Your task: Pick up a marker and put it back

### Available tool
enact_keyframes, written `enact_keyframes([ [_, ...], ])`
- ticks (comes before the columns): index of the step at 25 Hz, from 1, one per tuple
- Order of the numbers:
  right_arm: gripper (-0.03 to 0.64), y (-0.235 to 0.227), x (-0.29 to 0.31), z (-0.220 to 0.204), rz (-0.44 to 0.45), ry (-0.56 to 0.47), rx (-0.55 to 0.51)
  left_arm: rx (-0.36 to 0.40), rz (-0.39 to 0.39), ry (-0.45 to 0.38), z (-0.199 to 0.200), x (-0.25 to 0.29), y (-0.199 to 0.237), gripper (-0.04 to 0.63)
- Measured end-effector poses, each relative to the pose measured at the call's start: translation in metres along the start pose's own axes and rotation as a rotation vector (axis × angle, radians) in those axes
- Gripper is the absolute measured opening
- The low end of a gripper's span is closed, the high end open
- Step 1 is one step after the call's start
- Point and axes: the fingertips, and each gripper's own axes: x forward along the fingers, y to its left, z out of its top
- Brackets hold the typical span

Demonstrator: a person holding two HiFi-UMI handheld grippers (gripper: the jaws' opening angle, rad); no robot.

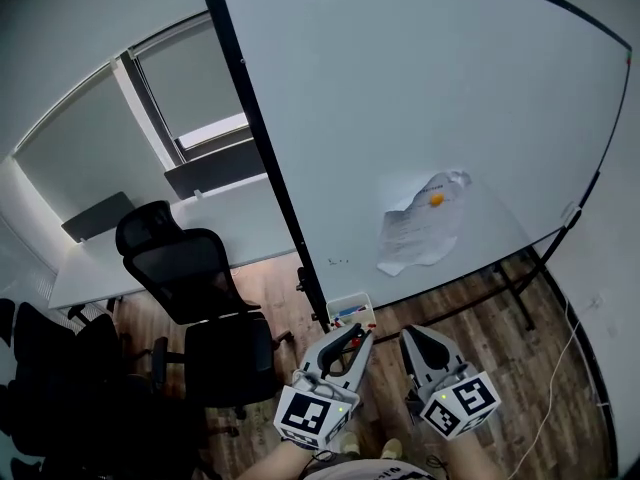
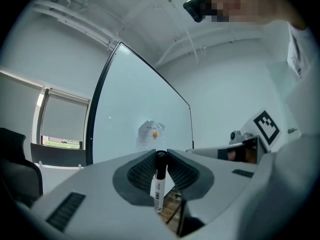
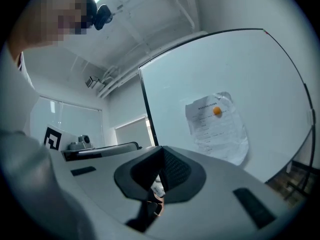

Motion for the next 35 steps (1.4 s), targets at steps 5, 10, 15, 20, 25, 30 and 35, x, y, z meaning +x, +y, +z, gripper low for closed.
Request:
enact_keyframes([
  [5, 0.012, 0.014, -0.004, 0.006, 0.033, -0.006, -0.013, 0.003, 0.006, -0.022, 0.008, -0.012, -0.007, 0.077],
  [10, 0.012, 0.023, -0.010, 0.011, 0.052, -0.015, -0.019, -0.006, 0.010, -0.030, 0.016, -0.020, -0.016, 0.075],
  [15, 0.012, 0.027, -0.015, 0.010, 0.059, -0.016, -0.020, -0.034, 0.010, -0.043, 0.017, -0.025, -0.020, 0.075],
  [20, 0.012, 0.033, -0.018, 0.009, 0.068, -0.015, -0.023, -0.033, 0.021, -0.042, 0.018, -0.030, -0.022, 0.075],
  [25, 0.012, 0.037, -0.021, 0.010, 0.073, -0.017, -0.030, -0.031, 0.015, -0.056, 0.019, -0.034, -0.026, 0.076],
  [30, 0.012, 0.038, -0.023, 0.013, 0.076, -0.019, -0.034, -0.032, 0.019, -0.061, 0.023, -0.036, -0.028, 0.077],
  [35, 0.012, 0.038, -0.022, 0.014, 0.082, -0.017, -0.032, -0.037, 0.034, -0.059, 0.023, -0.036, -0.027, 0.077],
])
